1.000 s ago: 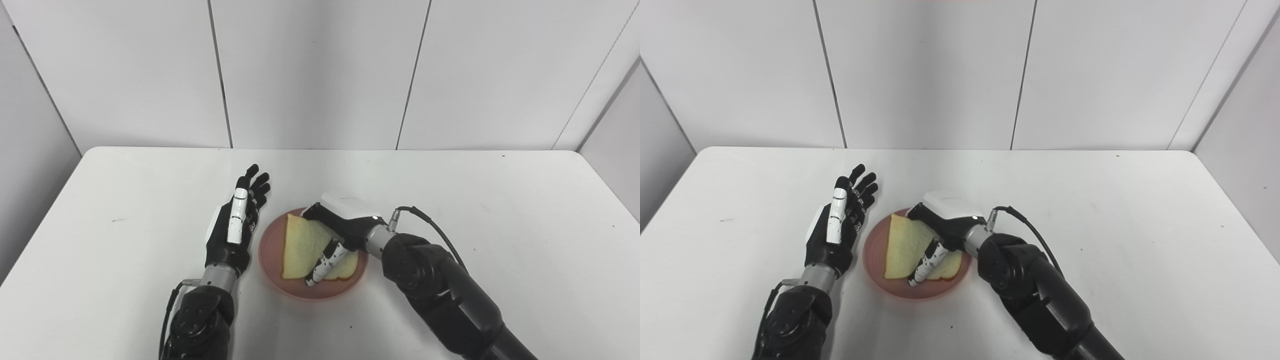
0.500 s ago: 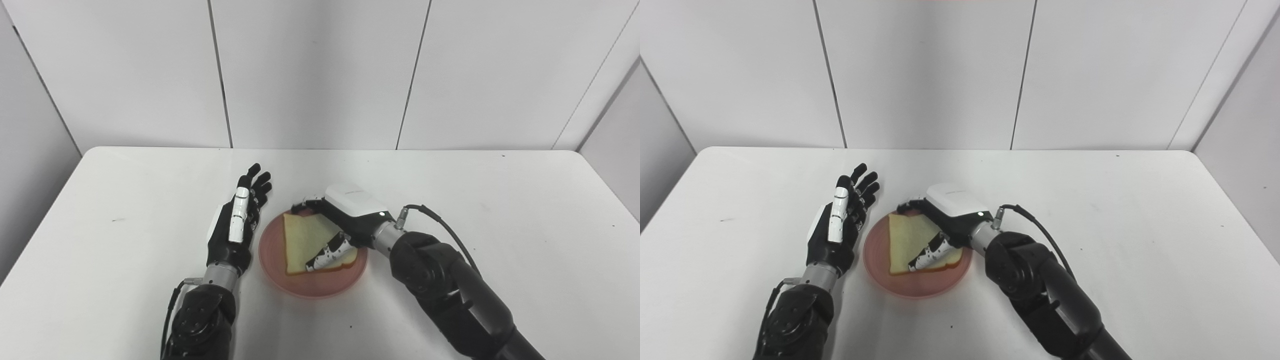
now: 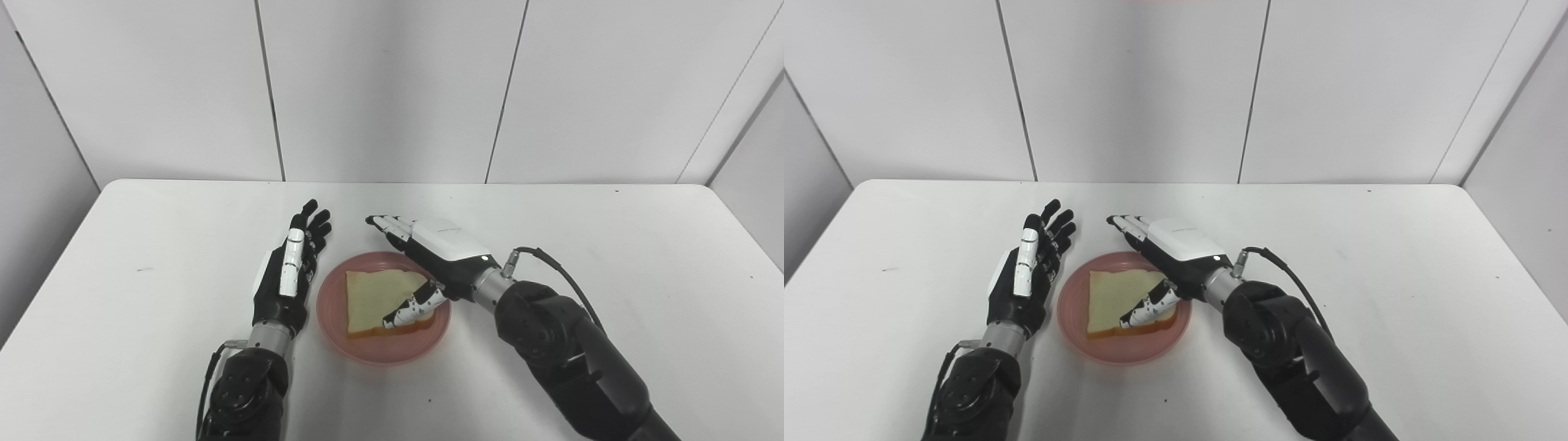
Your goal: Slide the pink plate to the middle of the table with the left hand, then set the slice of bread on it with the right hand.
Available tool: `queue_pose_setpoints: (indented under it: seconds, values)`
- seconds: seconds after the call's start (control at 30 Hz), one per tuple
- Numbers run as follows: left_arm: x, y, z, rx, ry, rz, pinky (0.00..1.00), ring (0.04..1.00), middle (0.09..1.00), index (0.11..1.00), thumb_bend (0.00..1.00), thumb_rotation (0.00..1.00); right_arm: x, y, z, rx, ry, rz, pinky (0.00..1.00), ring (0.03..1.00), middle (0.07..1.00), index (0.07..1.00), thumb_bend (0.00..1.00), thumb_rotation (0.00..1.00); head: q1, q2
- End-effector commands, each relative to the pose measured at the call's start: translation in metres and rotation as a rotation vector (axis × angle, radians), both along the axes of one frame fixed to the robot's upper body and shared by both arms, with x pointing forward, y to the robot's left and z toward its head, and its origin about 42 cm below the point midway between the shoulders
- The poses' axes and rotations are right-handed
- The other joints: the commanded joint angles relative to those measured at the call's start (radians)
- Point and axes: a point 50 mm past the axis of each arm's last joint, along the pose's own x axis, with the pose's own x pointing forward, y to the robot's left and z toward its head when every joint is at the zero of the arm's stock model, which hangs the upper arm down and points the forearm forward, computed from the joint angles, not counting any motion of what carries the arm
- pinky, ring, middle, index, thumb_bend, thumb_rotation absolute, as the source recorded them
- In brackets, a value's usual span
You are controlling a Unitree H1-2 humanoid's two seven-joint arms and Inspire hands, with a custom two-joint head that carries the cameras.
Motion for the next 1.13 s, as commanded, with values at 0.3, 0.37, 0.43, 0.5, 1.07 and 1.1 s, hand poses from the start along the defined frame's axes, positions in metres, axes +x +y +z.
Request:
queue_pose_setpoints:
  seconds: [0.3,0.37,0.43,0.5,1.07,1.1]
  values:
    - [0.006,0.001,0.021,-0.007,-0.082,0.000,0.99,0.948,0.935,0.931,0.73,0.97,-0.006,-0.033,0.002,0.420,-0.002,-0.077,0.89,1.000,1.000,1.000,0.88,0.54,0.012,0.001]
    - [0.004,0.003,0.020,0.000,-0.082,0.005,0.99,0.952,0.938,0.934,0.74,0.97,-0.009,-0.039,-0.015,0.638,0.010,-0.128,0.92,1.000,1.000,1.000,0.77,0.71,0.017,0.001]
    - [0.002,0.004,0.019,0.002,-0.079,0.010,0.99,0.951,0.936,0.932,0.74,0.96,-0.010,-0.042,-0.023,0.743,-0.011,-0.158,0.97,1.000,1.000,1.000,0.72,0.79,0.019,0.003]
    - [0.002,0.005,0.018,-0.002,-0.074,0.012,0.99,0.951,0.936,0.932,0.74,0.96,-0.009,-0.043,-0.027,0.796,-0.030,-0.187,0.99,1.000,1.000,1.000,0.70,0.83,0.019,-0.002]
    - [-0.005,0.012,0.011,0.003,-0.071,0.032,0.99,0.960,0.950,0.936,0.72,0.95,-0.015,-0.045,-0.054,1.165,0.048,-0.261,1.00,1.000,1.000,1.000,0.65,0.99,0.004,-0.017]
    - [-0.005,0.013,0.011,0.001,-0.072,0.033,0.99,0.960,0.950,0.936,0.72,0.95,-0.015,-0.045,-0.056,1.176,0.045,-0.266,1.00,1.000,1.000,1.000,0.64,1.00,0.004,-0.017]
